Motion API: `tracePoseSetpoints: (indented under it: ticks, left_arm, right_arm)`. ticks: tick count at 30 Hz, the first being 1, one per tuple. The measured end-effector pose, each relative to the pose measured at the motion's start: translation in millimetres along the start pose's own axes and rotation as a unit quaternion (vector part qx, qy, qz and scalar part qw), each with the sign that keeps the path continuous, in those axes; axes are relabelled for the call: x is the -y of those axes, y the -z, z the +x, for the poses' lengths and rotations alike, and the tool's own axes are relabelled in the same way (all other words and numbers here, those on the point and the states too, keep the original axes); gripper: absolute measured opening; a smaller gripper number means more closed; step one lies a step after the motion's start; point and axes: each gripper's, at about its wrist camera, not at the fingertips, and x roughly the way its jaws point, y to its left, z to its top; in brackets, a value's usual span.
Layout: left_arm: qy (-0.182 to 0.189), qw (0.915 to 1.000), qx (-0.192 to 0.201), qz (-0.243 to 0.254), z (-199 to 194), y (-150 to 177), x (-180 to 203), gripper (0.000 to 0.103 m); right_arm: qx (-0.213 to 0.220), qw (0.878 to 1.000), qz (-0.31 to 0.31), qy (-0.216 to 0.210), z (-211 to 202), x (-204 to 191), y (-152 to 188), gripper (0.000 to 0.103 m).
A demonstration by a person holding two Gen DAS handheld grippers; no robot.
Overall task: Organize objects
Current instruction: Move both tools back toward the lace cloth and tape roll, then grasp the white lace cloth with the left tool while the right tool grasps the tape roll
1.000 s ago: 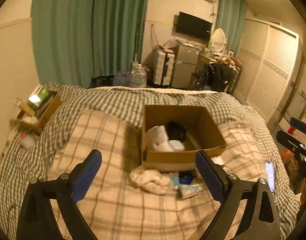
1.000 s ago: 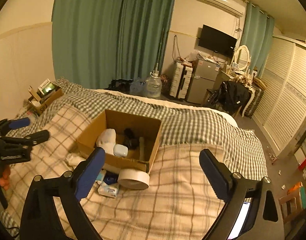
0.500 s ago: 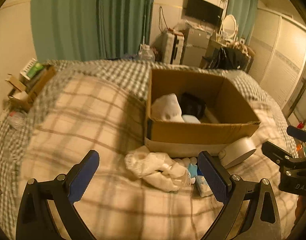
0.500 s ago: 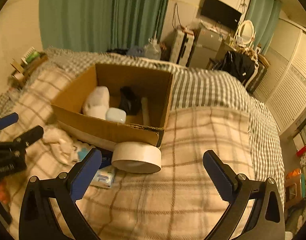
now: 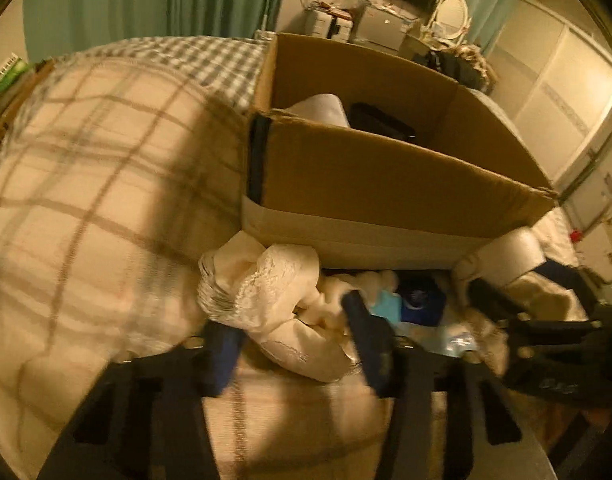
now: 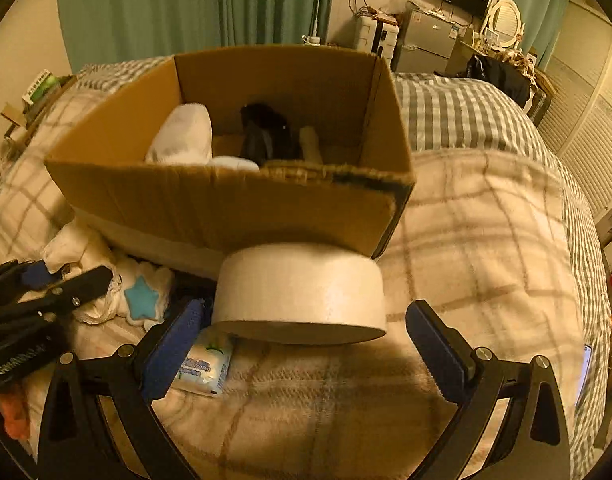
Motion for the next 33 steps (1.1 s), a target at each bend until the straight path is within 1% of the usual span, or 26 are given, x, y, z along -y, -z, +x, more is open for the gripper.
tracePoseSetpoints:
  ticks: [1,2,3,5,7,9,13,16,18,24,27,29,33]
  left_arm:
    - [0.003,1.0,0.0,-0.005,-1,2,-1,0.03]
    - [-0.002,1.0,0.0,-0.01,-3,4,-1,0.021]
    - [-0.009,0.9999,-0.001,-0.012,-5,6,-1,0.017]
    - [-0.018,0.9997,-0.003,-0.015,-11,12,3,0.013]
    - [-0.02,0.9997,0.007,-0.006,-22,18,10,0.012]
    - [-0.023,0.9996,0.017,0.005,-34,23,16,0.012]
    - [-0.016,0.9992,0.036,0.008,-60,36,25,0.012]
    - [-0.02,0.9987,0.045,0.008,-74,40,31,0.012]
    - [-0.016,0.9985,0.051,0.01,-84,42,35,0.012]
    - [-0.008,0.9967,0.075,0.029,-115,29,51,0.012]
    - [0.011,0.9965,0.077,0.031,-129,19,58,0.012]
    - [0.016,0.9961,0.081,0.032,-135,11,59,0.012]
    - [0.001,0.9932,0.102,0.056,-149,-10,68,0.012]
  right_arm:
    - [0.0,1.0,-0.001,-0.003,1,-1,2,0.09]
    - [0.002,1.0,-0.002,-0.006,0,-2,4,0.085]
    - [0.006,1.0,-0.003,-0.008,-2,-2,6,0.085]
    - [0.04,0.999,-0.009,-0.015,-18,-6,10,0.084]
    - [0.074,0.997,-0.021,-0.002,-40,-13,16,0.084]
    - [0.09,0.995,-0.038,-0.003,-55,-21,21,0.084]
    - [0.1,0.994,-0.043,-0.013,-76,-27,29,0.084]
    - [0.115,0.993,-0.031,-0.019,-96,-25,35,0.084]
    - [0.125,0.992,-0.023,-0.022,-110,-22,39,0.084]
    - [0.152,0.988,-0.014,-0.026,-151,-13,44,0.084]
    - [0.166,0.986,-0.017,-0.026,-169,-9,38,0.084]
    - [0.175,0.984,-0.024,-0.027,-183,-7,31,0.084]
    - [0.199,0.979,-0.041,-0.022,-205,-4,7,0.084]
